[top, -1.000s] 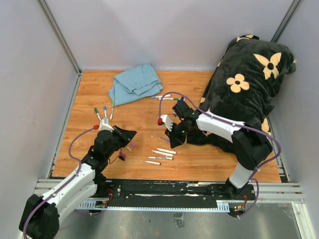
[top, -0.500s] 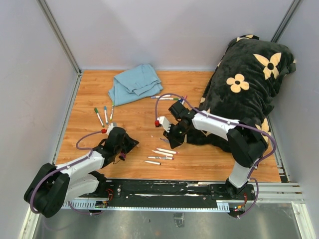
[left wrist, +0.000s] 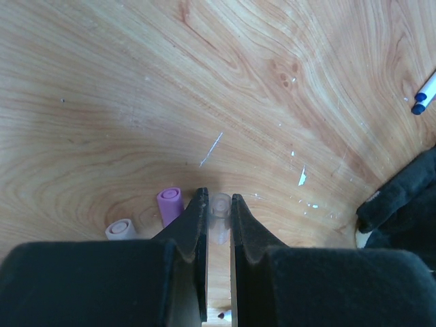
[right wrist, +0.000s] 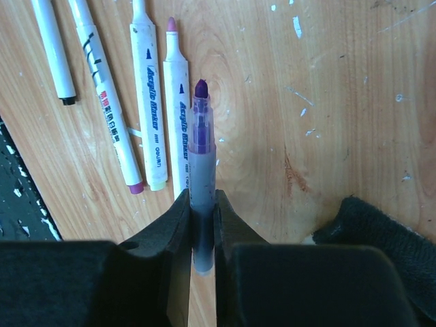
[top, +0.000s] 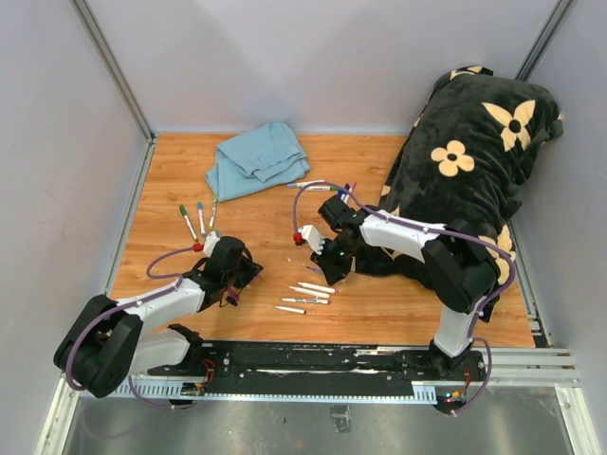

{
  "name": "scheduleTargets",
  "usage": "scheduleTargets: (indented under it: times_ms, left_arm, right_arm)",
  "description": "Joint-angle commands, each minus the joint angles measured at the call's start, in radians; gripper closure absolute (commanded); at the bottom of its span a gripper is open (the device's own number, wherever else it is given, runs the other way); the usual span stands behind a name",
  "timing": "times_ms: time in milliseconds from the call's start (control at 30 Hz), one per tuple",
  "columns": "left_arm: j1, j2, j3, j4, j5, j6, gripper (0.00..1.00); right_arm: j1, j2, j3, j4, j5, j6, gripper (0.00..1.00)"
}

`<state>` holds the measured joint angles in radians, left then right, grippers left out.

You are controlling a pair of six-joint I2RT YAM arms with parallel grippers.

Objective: Open the pen caps
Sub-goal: Place the pen cap at the center of the board.

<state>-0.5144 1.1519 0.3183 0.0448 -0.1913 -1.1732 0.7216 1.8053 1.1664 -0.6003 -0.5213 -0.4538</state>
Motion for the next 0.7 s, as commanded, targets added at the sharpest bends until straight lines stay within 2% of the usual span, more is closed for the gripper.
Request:
scheduleTargets:
  times_ms: [0,267,367,667]
  left_arm:
    - [-0.007,0.028,0.034,-0.009,-0.033,-0.01,0.88]
    - [-0.007,0.048,0.032,0.006,-0.026,-0.012,0.82]
    - [-0.007,0.04,0.029,0.004,-0.031,-0.012,0.74]
    - [-0.007,0.011,0.026,-0.011,-0.036,-0.012,0.73]
  right_arm:
    - [0.02,0.025,0.034,-0.027,0.048,-0.014,0.87]
    - [0.037,0.049,0.047,-0.035,0.1,-0.013,0.78]
    - [0.038,0.062,0.058,-0.052,0.104,-0.013,0.75]
    - [0.039,0.052,0.08,-0.08,0.106,-0.018,0.7]
